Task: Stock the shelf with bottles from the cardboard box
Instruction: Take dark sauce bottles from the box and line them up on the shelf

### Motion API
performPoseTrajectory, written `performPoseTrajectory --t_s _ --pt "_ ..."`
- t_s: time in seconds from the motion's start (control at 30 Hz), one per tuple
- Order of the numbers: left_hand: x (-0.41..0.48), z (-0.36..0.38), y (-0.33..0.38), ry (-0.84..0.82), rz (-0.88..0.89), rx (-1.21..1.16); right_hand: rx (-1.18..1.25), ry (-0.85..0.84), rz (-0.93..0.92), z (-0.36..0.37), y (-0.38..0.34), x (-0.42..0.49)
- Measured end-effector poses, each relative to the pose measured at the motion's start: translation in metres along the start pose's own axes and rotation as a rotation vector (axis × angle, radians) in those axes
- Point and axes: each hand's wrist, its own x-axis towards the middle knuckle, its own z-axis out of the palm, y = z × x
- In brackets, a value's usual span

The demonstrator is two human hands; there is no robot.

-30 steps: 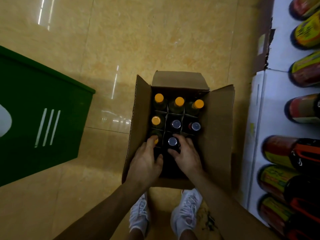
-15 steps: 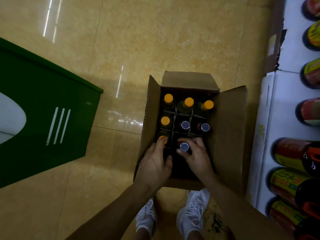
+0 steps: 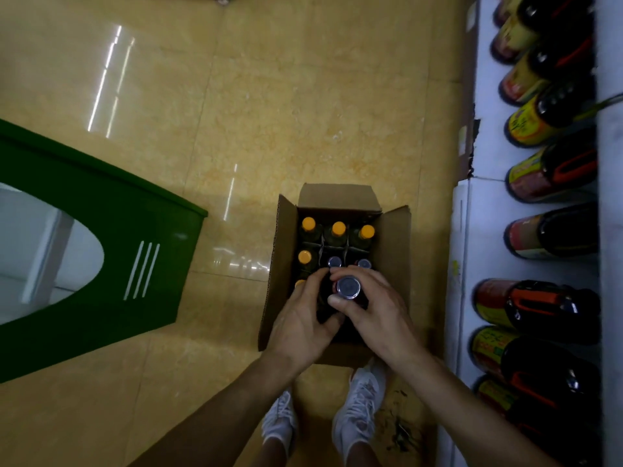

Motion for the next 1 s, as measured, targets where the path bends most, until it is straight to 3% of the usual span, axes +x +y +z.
performPoseTrajectory --t_s 0.4,0.6,1.0 --pt "-0.081 -0.071 0.128 0.055 0.158 -0.233 0.001 0.090 -0.149 -0.102 -0.165 -0.076" --pt "-0.142 -0.117 0.206 0.086 0.248 -0.243 -0.074 0.123 -0.166 -0.155 -0.258 -0.127" --pt "-0.241 -0.224 0.337 0.160 0.503 -0.173 -0.196 0.343 -0.340 -0.229 -0.432 -0.221"
